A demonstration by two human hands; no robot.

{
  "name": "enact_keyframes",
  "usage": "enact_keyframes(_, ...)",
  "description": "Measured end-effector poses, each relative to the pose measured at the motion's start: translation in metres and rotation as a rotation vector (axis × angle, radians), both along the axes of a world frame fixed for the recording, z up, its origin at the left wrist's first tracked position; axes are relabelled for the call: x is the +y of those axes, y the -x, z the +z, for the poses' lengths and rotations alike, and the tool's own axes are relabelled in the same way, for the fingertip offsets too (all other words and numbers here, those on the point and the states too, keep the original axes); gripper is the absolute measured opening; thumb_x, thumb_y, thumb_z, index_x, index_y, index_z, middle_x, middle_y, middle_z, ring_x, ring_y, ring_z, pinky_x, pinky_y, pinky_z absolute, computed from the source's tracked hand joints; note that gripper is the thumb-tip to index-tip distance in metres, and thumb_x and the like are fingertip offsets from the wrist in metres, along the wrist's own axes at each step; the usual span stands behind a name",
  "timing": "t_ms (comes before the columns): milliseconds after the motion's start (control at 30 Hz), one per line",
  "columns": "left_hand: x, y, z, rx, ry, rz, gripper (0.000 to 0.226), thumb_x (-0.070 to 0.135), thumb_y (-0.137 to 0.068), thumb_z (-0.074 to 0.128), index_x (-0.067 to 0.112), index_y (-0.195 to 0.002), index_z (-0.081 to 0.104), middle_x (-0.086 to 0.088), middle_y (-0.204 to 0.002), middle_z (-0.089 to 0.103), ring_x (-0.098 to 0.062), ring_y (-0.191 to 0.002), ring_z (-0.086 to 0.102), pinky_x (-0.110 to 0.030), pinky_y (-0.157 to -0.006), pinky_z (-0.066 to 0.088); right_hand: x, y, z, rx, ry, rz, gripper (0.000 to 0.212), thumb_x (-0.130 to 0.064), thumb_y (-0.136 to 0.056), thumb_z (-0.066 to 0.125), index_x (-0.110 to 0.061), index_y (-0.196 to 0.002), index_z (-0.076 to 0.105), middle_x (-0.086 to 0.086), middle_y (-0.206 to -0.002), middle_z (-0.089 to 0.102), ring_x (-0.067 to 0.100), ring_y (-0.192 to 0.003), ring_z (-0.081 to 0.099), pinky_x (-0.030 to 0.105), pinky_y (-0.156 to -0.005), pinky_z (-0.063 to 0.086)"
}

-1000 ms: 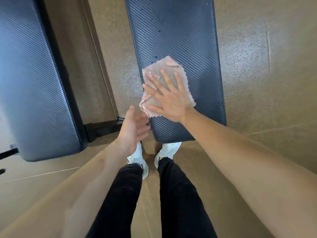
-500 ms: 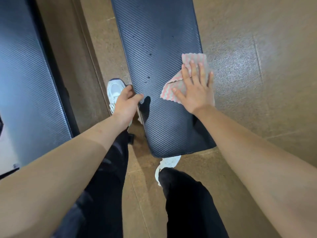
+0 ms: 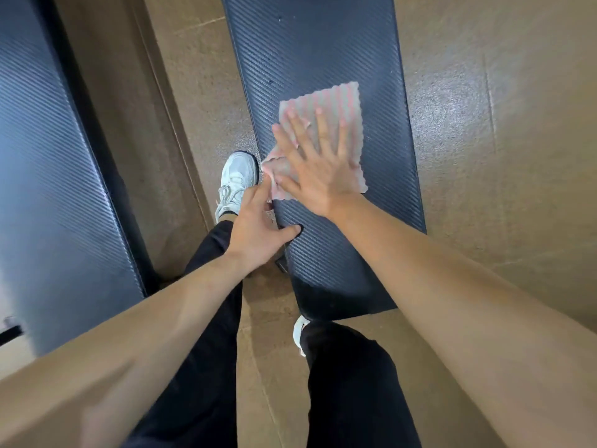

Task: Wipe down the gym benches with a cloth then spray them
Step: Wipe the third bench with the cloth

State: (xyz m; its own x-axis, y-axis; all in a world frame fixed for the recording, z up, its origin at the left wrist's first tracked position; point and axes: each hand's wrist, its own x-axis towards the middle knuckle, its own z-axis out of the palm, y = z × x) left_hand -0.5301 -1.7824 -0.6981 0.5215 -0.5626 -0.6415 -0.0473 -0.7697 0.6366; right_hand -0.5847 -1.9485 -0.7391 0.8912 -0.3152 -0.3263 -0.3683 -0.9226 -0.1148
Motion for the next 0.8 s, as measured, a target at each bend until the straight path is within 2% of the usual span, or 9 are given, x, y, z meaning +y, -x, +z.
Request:
enact_keyframes(133,0.008,-0.009,0.001,0.065,0.021,-0.018,0.108,0.025,-0.075,0.090,0.024,-0.162,0.026,0.006,-0.138,0.041,-0.012,-0.113,0.056,-0.039,-0.103,0.052,-0.019,-0.003,0.000,0.020,-0.036,0.279,0.072,-0.068,-0.099,0.019,-0.035,-0.162,0.007,-0.001,-0.173,0.003,0.041,-0.157,0.001,0.069,-0.121,0.005)
enact_keyframes(200,0.010,-0.015,0.004,0.110,0.025,-0.014,0.107,0.022,-0.078,0.089,0.028,-0.162,0.023,0.010,-0.147,0.036,-0.011,-0.115,0.056,-0.037,-0.105,0.051,-0.050,0.007,0.000,0.051,-0.022,0.316,0.078,-0.072,-0.095,0.021,-0.035,-0.162,0.007,0.002,-0.172,0.008,0.039,-0.157,0.003,0.065,-0.123,0.006)
enact_keyframes(300,0.010,-0.026,0.008,0.171,0.022,-0.032,0.107,0.019,-0.081,0.086,0.030,-0.163,0.018,0.009,-0.158,0.032,-0.014,-0.126,0.054,-0.037,-0.110,0.048,-0.092,0.021,0.005,0.081,0.010,0.112,0.082,-0.074,-0.097,0.026,-0.031,-0.163,0.003,0.007,-0.172,0.002,0.038,-0.157,-0.002,0.063,-0.124,0.002)
enact_keyframes(367,0.008,-0.031,0.011,0.216,0.018,-0.024,0.102,0.014,-0.084,0.083,0.028,-0.163,0.020,0.009,-0.155,0.035,-0.014,-0.129,0.051,-0.030,-0.110,0.045,-0.104,0.024,0.011,0.110,0.016,-0.059,0.084,-0.073,-0.098,0.024,-0.026,-0.163,-0.003,0.010,-0.172,-0.002,0.036,-0.158,-0.005,0.060,-0.125,0.002)
enact_keyframes(467,0.006,-0.040,0.012,0.243,-0.020,-0.015,0.094,0.013,-0.085,0.081,0.029,-0.161,0.028,0.012,-0.148,0.044,-0.011,-0.118,0.054,-0.029,-0.102,0.046,-0.099,0.010,0.015,0.123,-0.001,-0.313,0.086,-0.069,-0.100,0.018,-0.016,-0.162,-0.009,0.013,-0.171,-0.003,0.034,-0.158,-0.005,0.057,-0.127,0.004)
enact_keyframes(567,0.005,-0.059,0.010,0.250,-0.038,-0.005,0.078,0.012,-0.084,0.081,0.027,-0.152,0.046,0.010,-0.136,0.059,-0.009,-0.110,0.057,-0.029,-0.101,0.048,-0.077,-0.014,0.013,0.132,0.032,-0.439,0.081,-0.064,-0.101,0.013,-0.015,-0.163,-0.006,0.016,-0.171,-0.004,0.039,-0.157,-0.006,0.062,-0.125,0.003)
enact_keyframes(667,-0.001,-0.083,0.008,0.208,-0.048,-0.036,0.054,0.012,-0.084,0.081,0.023,-0.135,0.064,0.009,-0.119,0.069,-0.002,-0.102,0.061,-0.035,-0.104,0.051,-0.062,-0.032,0.012,0.142,-0.024,-0.432,0.081,-0.067,-0.100,0.014,-0.020,-0.163,-0.006,0.015,-0.170,-0.009,0.044,-0.155,-0.011,0.067,-0.122,-0.004)
enact_keyframes(733,-0.006,-0.100,0.006,0.166,-0.034,0.005,0.046,0.011,-0.085,0.080,0.026,-0.126,0.067,0.011,-0.112,0.069,0.002,-0.097,0.061,-0.041,-0.103,0.052,-0.051,-0.038,0.012,0.130,-0.027,-0.331,0.082,-0.068,-0.100,0.016,-0.022,-0.163,-0.007,0.016,-0.170,-0.009,0.046,-0.154,-0.011,0.069,-0.121,-0.003)
enact_keyframes(800,-0.016,-0.116,0.003,0.113,-0.010,0.077,0.047,0.010,-0.086,0.078,0.026,-0.128,0.064,0.010,-0.113,0.068,-0.002,-0.098,0.062,-0.044,-0.103,0.053,-0.036,-0.041,0.012,0.117,-0.018,-0.193,0.082,-0.068,-0.100,0.019,-0.024,-0.162,-0.010,0.015,-0.170,-0.011,0.047,-0.154,-0.011,0.070,-0.120,-0.004)
